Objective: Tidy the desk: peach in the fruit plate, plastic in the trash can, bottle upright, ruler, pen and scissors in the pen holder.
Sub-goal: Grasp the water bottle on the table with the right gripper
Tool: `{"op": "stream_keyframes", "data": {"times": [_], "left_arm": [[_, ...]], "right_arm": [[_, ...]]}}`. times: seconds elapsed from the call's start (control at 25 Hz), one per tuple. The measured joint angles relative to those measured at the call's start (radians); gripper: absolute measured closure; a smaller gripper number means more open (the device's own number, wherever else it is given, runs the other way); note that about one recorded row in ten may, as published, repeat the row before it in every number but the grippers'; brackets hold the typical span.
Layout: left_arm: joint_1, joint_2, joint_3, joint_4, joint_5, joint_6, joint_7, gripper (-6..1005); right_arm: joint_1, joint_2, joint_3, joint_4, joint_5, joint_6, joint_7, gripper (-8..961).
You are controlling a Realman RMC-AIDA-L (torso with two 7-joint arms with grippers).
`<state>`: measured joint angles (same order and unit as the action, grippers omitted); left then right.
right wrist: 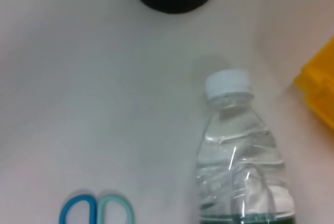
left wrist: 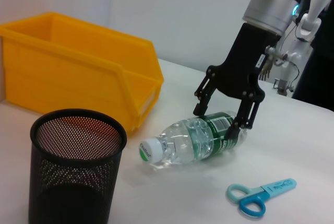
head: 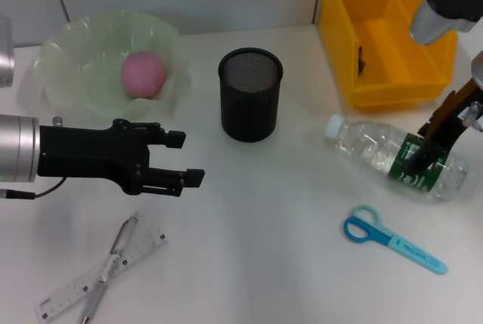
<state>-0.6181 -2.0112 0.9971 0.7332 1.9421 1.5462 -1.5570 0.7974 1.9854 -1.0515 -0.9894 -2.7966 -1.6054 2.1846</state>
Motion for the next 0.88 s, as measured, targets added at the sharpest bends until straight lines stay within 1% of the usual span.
{"op": "stream_keyframes", "data": {"times": [0.16, 0.2, 0.28, 0.32, 0.36, 0.4, 0.6, 0.88], "left_arm": [[0.002, 0.000, 0.000, -0.001, 0.000, 0.000, 0.000, 190], [0.002, 0.000, 0.000, -0.003, 0.000, 0.000, 0.000, 190], [0.002, 0.000, 0.000, -0.003, 0.000, 0.001, 0.001, 190], [0.003, 0.001, -0.001, -0.003, 0.000, 0.001, 0.001, 190], [0.003, 0.001, -0.002, -0.003, 0.000, 0.002, 0.002, 190], [0.003, 0.002, -0.003, -0.003, 0.000, 0.002, 0.003, 190], [0.003, 0.002, -0.004, -0.003, 0.000, 0.004, 0.007, 191], [0.003, 0.002, -0.005, -0.003, 0.000, 0.005, 0.008, 191]], "right_arm": [[0.011, 0.003, -0.001, 0.025, -0.018, 0.013, 0.000, 145], [0.014, 0.007, -0.003, 0.032, -0.027, 0.020, 0.000, 146], [0.015, 0.009, -0.003, 0.033, -0.032, 0.022, 0.000, 147], [0.015, 0.016, -0.005, 0.036, -0.046, 0.027, 0.000, 148], [0.015, 0.016, -0.005, 0.036, -0.046, 0.027, 0.000, 149], [0.016, 0.021, -0.008, 0.043, -0.059, 0.032, 0.000, 149], [0.017, 0.026, -0.014, 0.060, -0.063, 0.042, 0.000, 153], [0.014, 0.028, -0.015, 0.070, -0.066, 0.048, 0.000, 158]]}}
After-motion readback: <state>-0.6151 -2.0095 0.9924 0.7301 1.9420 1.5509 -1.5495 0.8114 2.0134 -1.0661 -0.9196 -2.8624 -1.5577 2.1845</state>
